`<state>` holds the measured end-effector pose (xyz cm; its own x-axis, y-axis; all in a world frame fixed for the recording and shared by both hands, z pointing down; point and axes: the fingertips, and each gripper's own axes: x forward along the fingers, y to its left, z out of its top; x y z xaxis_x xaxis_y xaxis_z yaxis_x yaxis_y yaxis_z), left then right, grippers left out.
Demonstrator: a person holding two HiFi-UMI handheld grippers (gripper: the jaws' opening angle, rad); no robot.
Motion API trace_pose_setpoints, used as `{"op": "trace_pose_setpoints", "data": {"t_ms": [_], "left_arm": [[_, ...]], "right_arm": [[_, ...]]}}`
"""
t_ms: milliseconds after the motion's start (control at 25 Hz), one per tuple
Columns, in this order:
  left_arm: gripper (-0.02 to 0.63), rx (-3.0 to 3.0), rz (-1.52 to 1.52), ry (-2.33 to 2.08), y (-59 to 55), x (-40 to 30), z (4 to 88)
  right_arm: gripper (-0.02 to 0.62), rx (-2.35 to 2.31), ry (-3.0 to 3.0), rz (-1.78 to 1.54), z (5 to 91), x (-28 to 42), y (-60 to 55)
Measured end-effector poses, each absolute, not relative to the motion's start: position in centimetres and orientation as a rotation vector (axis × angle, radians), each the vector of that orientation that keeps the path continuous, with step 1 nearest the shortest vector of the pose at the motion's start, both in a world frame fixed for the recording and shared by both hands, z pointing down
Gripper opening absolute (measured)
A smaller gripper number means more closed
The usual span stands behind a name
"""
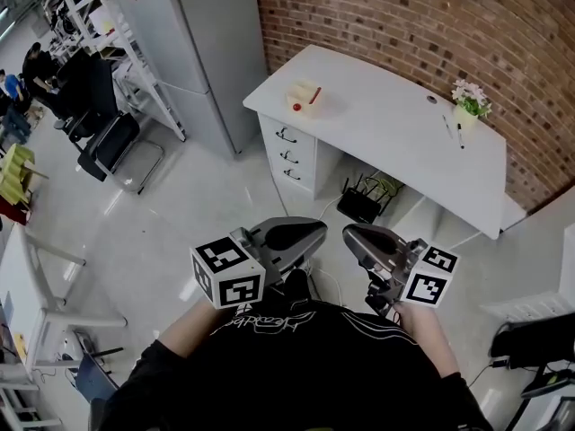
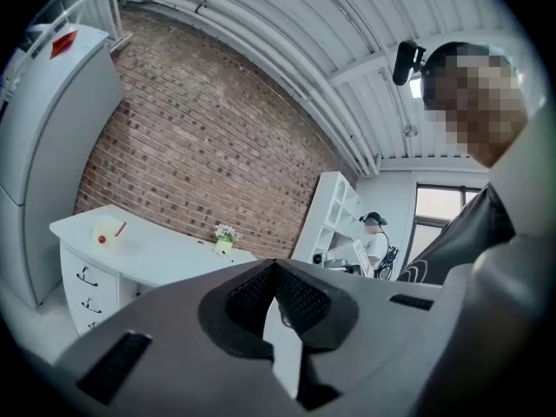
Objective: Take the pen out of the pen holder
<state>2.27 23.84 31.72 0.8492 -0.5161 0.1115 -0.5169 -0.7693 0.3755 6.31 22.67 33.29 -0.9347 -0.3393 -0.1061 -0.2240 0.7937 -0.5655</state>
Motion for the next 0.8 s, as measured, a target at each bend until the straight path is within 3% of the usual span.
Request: {"op": "trace_pose_setpoints", "data": {"t_ms": [800], "left_arm": [[0.003,2.437,0.093,-0.739,6.7,-2.1,36.1]], "right_arm": [[0.003,-0.532,2.712,-1.021,36.0,2.8,6.1]]}}
